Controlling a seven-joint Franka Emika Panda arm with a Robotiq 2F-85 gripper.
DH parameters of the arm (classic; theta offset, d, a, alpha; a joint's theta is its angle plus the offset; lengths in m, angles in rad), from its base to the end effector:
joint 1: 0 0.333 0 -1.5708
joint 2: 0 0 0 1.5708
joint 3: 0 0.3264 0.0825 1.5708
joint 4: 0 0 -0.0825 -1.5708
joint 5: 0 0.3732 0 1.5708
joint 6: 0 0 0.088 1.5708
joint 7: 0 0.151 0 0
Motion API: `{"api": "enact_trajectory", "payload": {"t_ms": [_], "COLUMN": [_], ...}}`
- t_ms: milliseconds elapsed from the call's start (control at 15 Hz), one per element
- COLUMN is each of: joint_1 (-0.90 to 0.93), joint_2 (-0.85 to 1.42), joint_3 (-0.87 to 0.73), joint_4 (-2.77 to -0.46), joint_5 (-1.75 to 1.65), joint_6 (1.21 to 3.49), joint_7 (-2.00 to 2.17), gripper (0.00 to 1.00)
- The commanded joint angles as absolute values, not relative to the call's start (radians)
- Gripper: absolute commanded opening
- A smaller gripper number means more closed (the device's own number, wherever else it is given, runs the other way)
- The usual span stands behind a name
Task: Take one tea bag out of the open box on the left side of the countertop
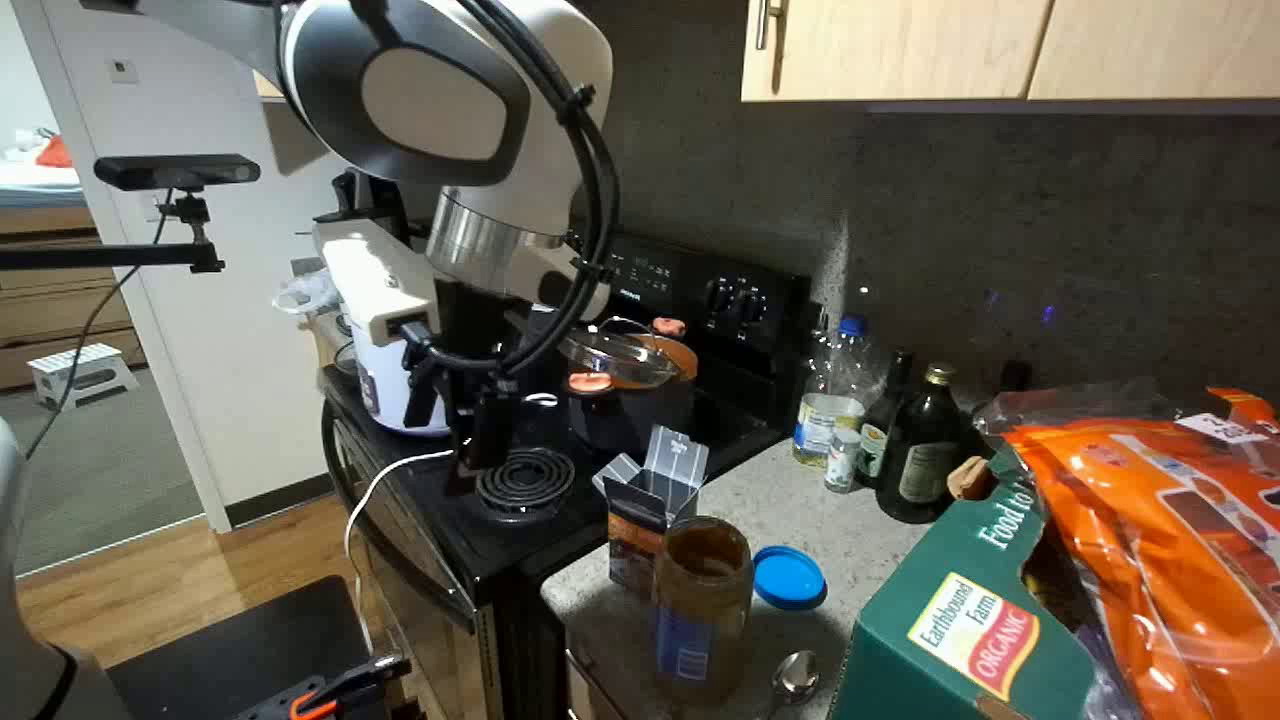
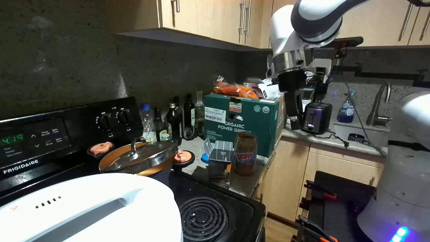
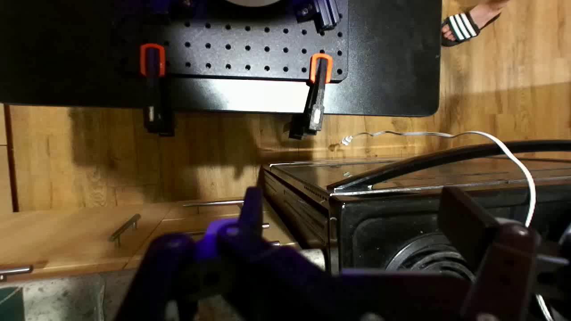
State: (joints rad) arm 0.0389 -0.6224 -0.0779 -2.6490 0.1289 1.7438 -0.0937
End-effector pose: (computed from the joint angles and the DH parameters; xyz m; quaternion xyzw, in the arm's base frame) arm 0.2914 0.0076 0.3878 -0.9862 -0.0174 0.1366 0.0919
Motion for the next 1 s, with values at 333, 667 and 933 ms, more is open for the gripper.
{"api": "enact_trajectory", "payload": {"t_ms": [333,667,933], "joint_1": [0.025,0.025,0.059], "joint_2": [-0.621,-0.623,-0.671], "joint_3": [-0.066,-0.057,-0.018], "joint_4": [-2.647,-2.649,-2.517], "joint_5": [0.134,0.061,-0.005], "joint_6": [1.740,1.753,1.607], "joint_7": [-0.100,-0.148,-0.172], "gripper": [1.00,1.00,1.00]}}
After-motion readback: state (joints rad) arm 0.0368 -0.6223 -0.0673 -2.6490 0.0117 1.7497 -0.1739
